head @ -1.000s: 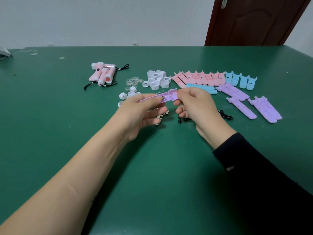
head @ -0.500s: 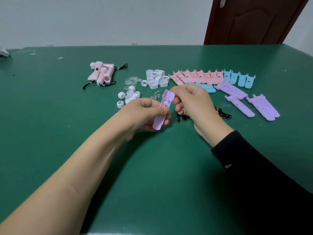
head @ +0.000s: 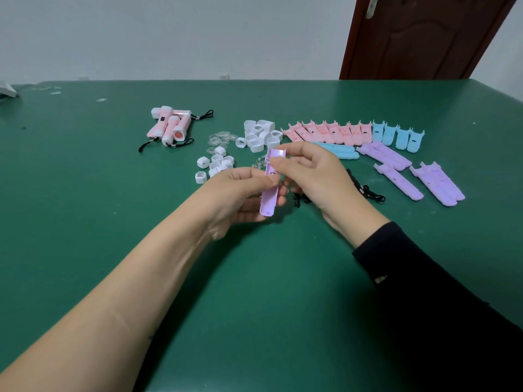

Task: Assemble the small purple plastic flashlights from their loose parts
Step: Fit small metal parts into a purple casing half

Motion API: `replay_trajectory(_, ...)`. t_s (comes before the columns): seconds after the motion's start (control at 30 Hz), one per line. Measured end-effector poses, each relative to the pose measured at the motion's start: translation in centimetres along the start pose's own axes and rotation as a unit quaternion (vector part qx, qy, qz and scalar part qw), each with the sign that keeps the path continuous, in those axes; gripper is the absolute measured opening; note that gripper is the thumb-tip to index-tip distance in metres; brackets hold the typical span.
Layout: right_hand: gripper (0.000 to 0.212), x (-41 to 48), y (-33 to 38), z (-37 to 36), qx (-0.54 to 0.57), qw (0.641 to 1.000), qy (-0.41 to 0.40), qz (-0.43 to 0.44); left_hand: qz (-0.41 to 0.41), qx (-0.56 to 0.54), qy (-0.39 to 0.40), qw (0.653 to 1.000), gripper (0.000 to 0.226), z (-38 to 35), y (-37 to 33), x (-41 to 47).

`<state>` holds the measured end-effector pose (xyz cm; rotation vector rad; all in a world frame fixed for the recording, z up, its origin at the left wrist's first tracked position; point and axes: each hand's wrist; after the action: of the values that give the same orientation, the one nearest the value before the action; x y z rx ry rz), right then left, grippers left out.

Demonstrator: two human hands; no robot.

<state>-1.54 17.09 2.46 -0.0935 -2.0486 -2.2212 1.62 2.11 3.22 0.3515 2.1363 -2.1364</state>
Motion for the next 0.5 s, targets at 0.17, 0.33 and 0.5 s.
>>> replay_trajectory(0.17,0.017,0.05,-0.06,0.31,0.005,1.000,0.004,0.003,0.012,0.014,0.000,1.000,0.015,0.23,-0.14,0.01)
replay_trajectory(0.33,0.017,-0.08,-0.15,0.03,0.008,0.999,0.036,0.001,0.022,0.026,-0.015,0.999,0.006,0.12,-0.01,0.20)
replay_trajectory(0.5,0.024,-0.18,-0.13,-0.17,-0.002,0.999,0.031,-0.021,0.006,0.022,-0.022,0.999,0.006,0.06,-0.01,0.32)
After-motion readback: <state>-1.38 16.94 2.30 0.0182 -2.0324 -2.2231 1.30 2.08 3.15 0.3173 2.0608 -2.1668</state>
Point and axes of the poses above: each hand's wrist, its own x-axis towards the middle knuckle, its own z-axis out of the back of the hand, y = z × x, and after that the axes turned 6 degrees about -y, right-handed
